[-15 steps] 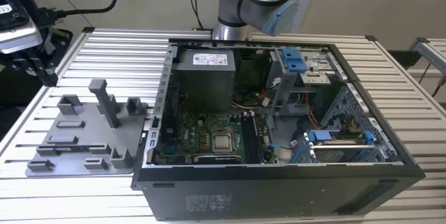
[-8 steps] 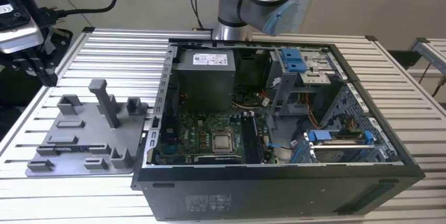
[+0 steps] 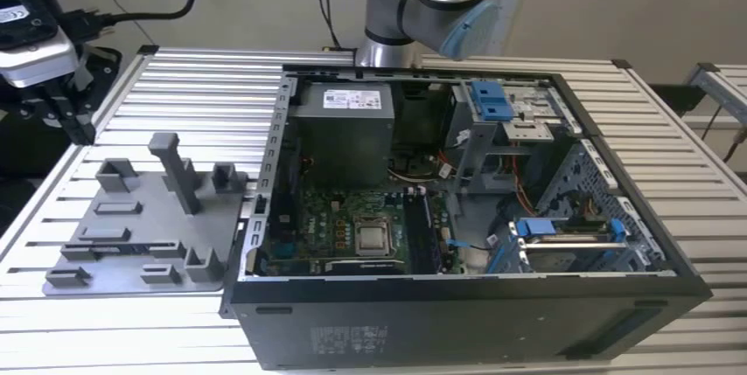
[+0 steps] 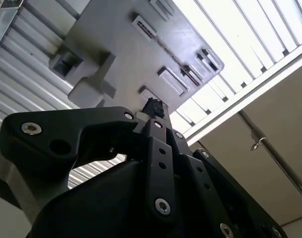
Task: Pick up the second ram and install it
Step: 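Pick up the second ram and move it above second insertion slot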
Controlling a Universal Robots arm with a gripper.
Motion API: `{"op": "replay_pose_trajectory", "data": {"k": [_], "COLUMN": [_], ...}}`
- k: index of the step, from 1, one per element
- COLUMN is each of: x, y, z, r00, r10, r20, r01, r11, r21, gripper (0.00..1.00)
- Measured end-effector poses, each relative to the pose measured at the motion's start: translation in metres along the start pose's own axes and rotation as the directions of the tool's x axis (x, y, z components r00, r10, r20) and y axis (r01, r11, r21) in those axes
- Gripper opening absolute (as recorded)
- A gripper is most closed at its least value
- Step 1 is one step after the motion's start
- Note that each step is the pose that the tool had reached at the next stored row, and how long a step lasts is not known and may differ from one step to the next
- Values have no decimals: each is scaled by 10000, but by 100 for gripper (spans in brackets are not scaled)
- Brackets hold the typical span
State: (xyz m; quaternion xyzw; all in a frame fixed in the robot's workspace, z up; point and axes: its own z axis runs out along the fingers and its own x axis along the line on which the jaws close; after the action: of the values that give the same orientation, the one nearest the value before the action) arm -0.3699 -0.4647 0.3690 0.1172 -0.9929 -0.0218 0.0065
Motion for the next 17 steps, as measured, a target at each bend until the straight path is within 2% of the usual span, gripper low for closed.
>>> {"op": "replay_pose_trajectory", "data": {"k": [9,13,17], "x": [0,0,0], "y": [0,1,0], "z": [0,0,0], "r00": [9983,9947,9891], "r10": [-575,-1031,-1474], "r20": [-27,-48,-68], "r01": [575,1031,1474], "r11": [9983,9947,9891], "r21": [8,10,10], "gripper": [11,11,11]}}
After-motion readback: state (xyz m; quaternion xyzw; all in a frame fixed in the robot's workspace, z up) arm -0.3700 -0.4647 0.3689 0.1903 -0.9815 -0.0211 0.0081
